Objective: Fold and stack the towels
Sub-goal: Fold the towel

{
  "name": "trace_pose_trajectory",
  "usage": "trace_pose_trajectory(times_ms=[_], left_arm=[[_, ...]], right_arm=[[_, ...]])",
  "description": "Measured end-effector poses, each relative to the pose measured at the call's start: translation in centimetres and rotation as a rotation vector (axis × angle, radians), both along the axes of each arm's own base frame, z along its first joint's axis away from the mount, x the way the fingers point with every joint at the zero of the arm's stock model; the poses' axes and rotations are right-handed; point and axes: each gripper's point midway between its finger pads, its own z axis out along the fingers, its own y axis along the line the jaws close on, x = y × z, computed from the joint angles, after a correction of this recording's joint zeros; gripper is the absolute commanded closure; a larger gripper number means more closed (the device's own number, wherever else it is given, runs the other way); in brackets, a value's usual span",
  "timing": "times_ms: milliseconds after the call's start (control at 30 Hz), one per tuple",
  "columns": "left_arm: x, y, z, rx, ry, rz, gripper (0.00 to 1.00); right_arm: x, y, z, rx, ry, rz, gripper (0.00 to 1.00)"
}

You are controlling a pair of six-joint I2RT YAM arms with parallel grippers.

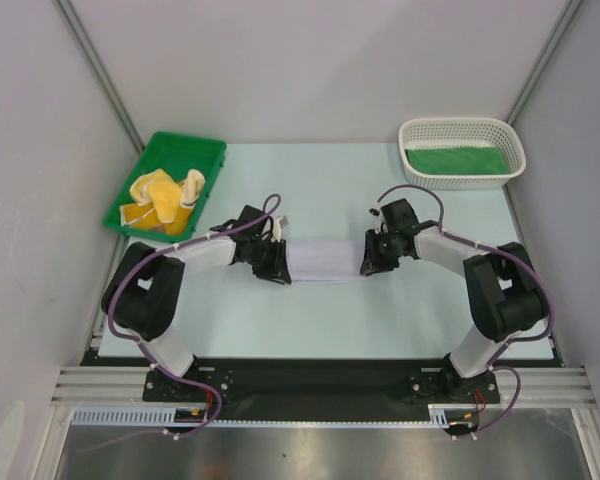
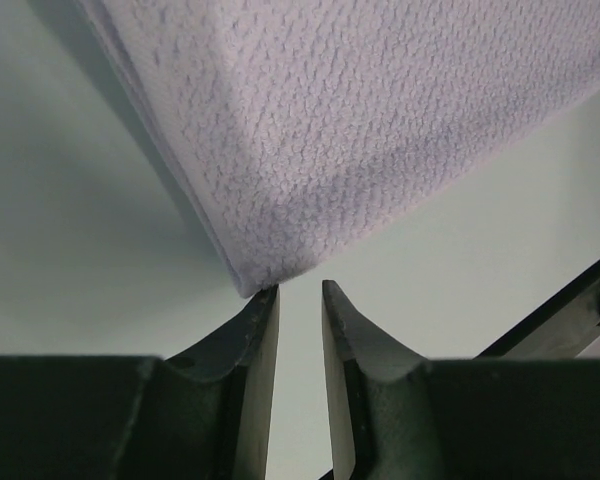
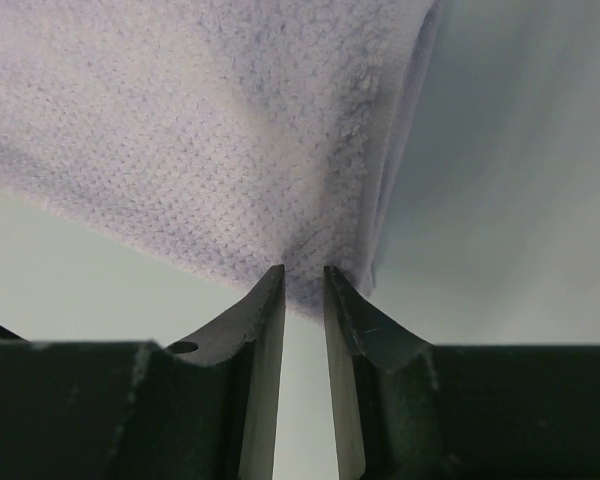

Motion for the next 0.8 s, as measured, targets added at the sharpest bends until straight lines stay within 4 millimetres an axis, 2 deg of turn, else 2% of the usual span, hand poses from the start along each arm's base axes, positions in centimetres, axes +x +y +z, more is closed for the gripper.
trace_pose_trajectory(times_ms=[167, 300, 400, 467, 533, 600, 733, 800], left_arm=[[0.3, 0.0, 0.8, 0.003, -0.003, 0.018, 0.68], [1.8, -0.9, 3.8, -0.042, -0.063, 0.029, 0.68], [3.4, -2.2, 6.3, -0.104, -0.132, 0.028, 0.68], [4.1, -2.8, 6.7, -0.129, -0.149, 0.03, 0.71], [4.3, -3.1, 6.0, -0.134, -0.139, 0.033, 0.73], [4.1, -3.4, 4.5, -0.12, -0.112, 0.036, 0.73], [1.2, -3.0, 0.2, -0.045, -0.022, 0.042, 0.74], [-0.1, -2.8, -1.0, -0.03, 0.011, 0.047, 0.74]], right_arm=[[0.4, -0.1, 1.2, -0.01, -0.008, -0.007, 0.73], [0.9, 0.6, 3.6, 0.028, -0.063, 0.008, 0.72], [0.6, 2.1, 4.4, 0.082, -0.075, 0.04, 0.72], [0.4, 3.4, 4.7, 0.132, -0.074, 0.067, 0.73], [0.4, 4.5, 4.6, 0.173, -0.075, 0.089, 0.73], [0.1, 5.2, 3.9, 0.197, -0.064, 0.107, 0.73], [-1.2, 4.7, 1.1, 0.184, -0.006, 0.104, 0.73], [-1.9, 4.4, 0.0, 0.172, 0.026, 0.1, 0.73]])
